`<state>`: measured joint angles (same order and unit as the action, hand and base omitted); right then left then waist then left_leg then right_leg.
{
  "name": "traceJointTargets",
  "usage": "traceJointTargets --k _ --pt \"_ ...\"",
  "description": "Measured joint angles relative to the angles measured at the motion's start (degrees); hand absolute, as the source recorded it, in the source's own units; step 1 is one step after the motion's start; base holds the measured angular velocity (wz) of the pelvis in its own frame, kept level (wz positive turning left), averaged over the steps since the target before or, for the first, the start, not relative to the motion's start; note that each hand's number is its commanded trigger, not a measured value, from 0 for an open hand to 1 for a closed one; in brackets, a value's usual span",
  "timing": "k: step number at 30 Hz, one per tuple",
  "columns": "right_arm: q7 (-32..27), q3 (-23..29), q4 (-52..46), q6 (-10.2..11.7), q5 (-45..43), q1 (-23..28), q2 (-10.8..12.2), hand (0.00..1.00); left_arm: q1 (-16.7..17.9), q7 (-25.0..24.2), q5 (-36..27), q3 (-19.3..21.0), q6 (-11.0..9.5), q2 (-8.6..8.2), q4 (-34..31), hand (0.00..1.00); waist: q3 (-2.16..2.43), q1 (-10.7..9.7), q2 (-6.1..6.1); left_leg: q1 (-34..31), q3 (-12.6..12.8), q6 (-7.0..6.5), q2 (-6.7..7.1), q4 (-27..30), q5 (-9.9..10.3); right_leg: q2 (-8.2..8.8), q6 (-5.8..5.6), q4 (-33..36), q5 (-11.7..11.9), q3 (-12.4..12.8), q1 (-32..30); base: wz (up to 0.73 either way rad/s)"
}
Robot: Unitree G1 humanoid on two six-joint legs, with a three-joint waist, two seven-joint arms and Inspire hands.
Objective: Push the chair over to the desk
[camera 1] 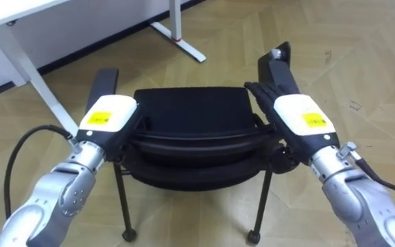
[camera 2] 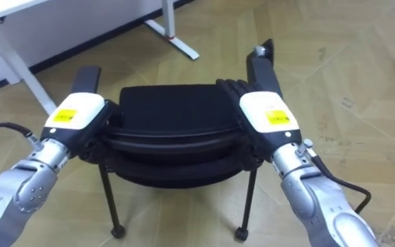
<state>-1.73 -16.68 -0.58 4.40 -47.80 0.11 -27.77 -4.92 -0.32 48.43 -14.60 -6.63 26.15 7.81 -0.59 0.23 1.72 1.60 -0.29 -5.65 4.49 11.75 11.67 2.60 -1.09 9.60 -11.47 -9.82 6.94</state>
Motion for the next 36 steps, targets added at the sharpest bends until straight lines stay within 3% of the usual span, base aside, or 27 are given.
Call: traceJointTargets --k 4,15,25,36 --pt "-0.35 -0.03 3.26 0.93 -0.12 -0.27 -0.01 0.0 -0.99 -0.02 -0.09 -1.44 -0.1 0.04 0.12 1.0 -0.07 0.29 0.24 0.07 -0.64 -0.01 0.18 0.0 0.0 0.13 0.0 -0.01 0.0 -1.16 0.48 0.12" --pt "-0.68 -0.21 5.21 1.14 -0.43 -1.38 -1.07 0.0 -1.61 -0.76 -1.0 -2.19 -0.35 1.06 0.12 1.0 -0.09 0.44 0.23 -0.05 -0.64 -0.01 0.22 -0.01 0.0 0.18 0.0 -0.02 0.0 -1.16 0.46 0.0" --pt "-1.33 -0.21 6.27 1.9 -6.22 -1.34 -1.79 0.0 -1.88 -1.65 -1.05 -2.21 -0.31 1.13 -0.1 1.0 -0.05 0.07 0.18 0.02 -1.35 -0.01 0.3 0.22 -0.01 0.15 0.0 -0.04 0.0 -1.31 0.7 0.02" --pt "-2.54 -0.23 9.68 3.04 -7.16 -1.81 -1.77 0.0 -1.87 -5.36 -1.62 -3.18 0.89 2.06 -3.53 1.0 -0.09 -0.08 0.14 -0.59 -2.56 -0.01 0.49 1.02 -0.01 0.22 0.0 -0.09 0.0 -2.98 0.92 0.08"
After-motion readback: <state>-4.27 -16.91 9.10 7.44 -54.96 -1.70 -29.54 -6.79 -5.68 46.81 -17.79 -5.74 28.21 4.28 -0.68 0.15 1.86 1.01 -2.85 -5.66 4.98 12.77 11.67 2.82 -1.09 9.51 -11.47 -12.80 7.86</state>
